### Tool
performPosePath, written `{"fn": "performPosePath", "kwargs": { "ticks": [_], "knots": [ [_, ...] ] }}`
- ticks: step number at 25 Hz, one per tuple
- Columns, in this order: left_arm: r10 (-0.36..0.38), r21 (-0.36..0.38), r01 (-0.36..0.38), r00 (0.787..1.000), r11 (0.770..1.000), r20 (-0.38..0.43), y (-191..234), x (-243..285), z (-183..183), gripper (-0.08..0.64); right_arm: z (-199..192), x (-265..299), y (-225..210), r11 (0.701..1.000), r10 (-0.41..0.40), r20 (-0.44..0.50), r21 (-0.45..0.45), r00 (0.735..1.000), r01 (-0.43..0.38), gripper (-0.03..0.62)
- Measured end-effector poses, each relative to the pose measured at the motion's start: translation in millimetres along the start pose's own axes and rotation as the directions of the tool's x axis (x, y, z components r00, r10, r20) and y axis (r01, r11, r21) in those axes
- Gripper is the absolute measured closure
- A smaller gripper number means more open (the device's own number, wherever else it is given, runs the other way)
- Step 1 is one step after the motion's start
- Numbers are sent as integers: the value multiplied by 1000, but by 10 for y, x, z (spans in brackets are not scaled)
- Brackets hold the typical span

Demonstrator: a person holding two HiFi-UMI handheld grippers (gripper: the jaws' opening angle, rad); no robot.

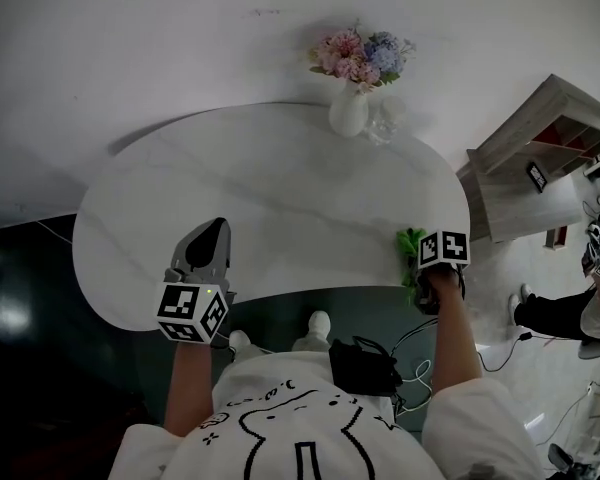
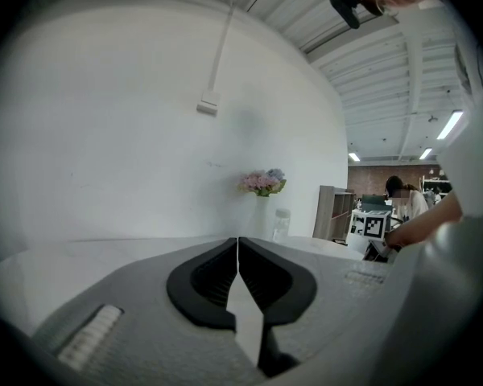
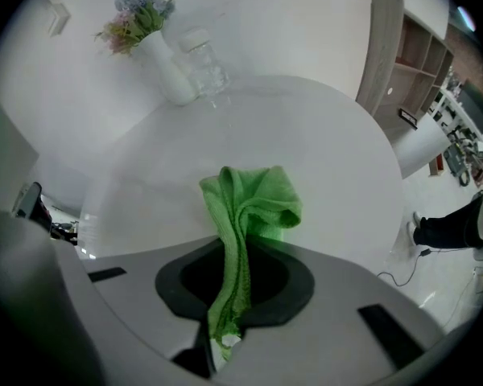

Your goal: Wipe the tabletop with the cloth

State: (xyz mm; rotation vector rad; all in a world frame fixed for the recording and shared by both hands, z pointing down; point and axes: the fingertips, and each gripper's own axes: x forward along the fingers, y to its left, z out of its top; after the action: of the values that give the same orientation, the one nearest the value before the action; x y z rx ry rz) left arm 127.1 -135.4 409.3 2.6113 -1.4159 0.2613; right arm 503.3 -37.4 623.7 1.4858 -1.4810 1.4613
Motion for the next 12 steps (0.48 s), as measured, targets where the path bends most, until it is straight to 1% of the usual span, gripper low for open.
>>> {"fn": "performPosePath", "kwargs": {
  "ticks": [12],
  "knots": [
    [-6,10,6,1000,1000,-2,314,-219,11,538,-65,124,487,1000,23,6,17,1000,-24,551]
  ]
}}
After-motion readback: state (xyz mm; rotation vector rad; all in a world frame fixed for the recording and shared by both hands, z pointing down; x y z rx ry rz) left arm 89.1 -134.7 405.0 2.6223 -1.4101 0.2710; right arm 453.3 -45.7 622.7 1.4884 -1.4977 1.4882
